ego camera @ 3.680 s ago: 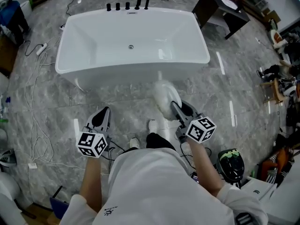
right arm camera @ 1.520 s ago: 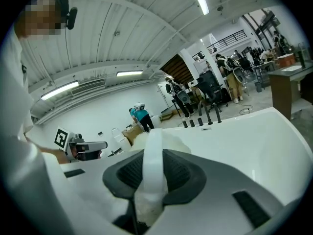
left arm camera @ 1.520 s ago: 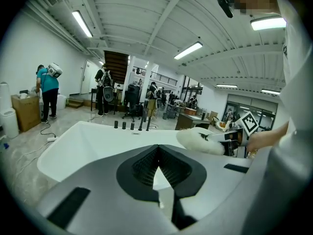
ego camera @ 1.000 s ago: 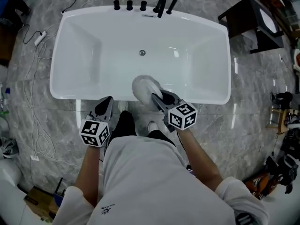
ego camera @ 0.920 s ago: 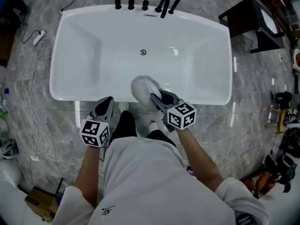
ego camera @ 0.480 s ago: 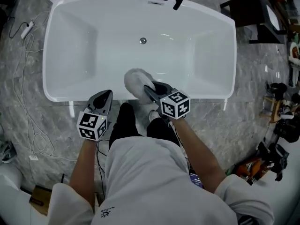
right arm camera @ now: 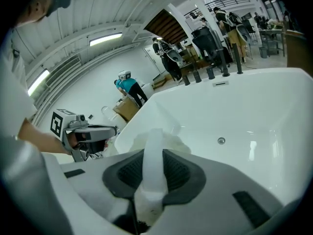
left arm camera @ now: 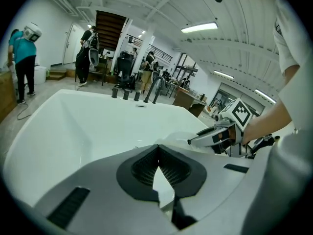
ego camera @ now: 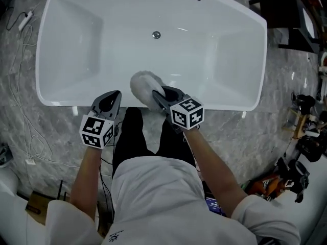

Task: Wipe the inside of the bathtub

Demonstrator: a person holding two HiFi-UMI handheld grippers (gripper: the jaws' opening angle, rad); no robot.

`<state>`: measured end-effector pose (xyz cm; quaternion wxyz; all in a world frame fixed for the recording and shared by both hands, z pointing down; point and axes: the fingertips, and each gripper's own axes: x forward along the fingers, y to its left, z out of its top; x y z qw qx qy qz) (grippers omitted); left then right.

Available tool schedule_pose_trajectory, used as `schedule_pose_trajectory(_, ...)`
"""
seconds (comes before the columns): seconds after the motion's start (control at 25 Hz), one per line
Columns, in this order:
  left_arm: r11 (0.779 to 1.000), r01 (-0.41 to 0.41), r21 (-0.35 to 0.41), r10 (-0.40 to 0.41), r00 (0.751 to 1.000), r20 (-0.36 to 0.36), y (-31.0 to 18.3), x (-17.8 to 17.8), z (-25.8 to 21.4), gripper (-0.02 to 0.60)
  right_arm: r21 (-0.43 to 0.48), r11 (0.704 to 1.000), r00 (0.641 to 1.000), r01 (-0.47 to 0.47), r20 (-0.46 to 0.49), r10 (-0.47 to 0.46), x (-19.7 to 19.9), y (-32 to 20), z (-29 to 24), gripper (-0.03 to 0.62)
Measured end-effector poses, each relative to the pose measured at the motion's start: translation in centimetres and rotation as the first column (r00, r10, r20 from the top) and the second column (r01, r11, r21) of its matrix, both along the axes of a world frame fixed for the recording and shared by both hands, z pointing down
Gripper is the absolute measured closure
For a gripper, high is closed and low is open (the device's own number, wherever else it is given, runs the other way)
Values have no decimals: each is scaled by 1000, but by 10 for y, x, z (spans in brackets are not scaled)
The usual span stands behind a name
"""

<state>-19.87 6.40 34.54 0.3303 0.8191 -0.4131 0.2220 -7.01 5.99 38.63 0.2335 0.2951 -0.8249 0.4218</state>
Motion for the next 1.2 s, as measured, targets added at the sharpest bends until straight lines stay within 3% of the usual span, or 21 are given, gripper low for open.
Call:
schedule_pose_trajectory(0.24,999,33,-20,-33,999,9,-4,31,49,571,-23,999,999,-28,-15,28,46,-2,57,493)
schedule_pose_trajectory(0.6,995,-92,-48,89,994,-56,-14,167,72,571,23,986,984,-165,-69,167,158,0,75,493)
schedule_pose_trajectory(0.8,982,-182,-45,177,980,-95,-15,238,75,571,32,957,954,-290,-71,291,223,8,78,493)
schedule_pose_trajectory(1.08,959,-280,-49,274,955,-113,-10,319,86,571,49,912,902,-407,-132,410,332,18,92,493)
schedule_pose_trajectory(1.2,950,-308,-53,300,946,-120,-6,341,97,571,63,907,889,-417,-178,422,366,21,101,493)
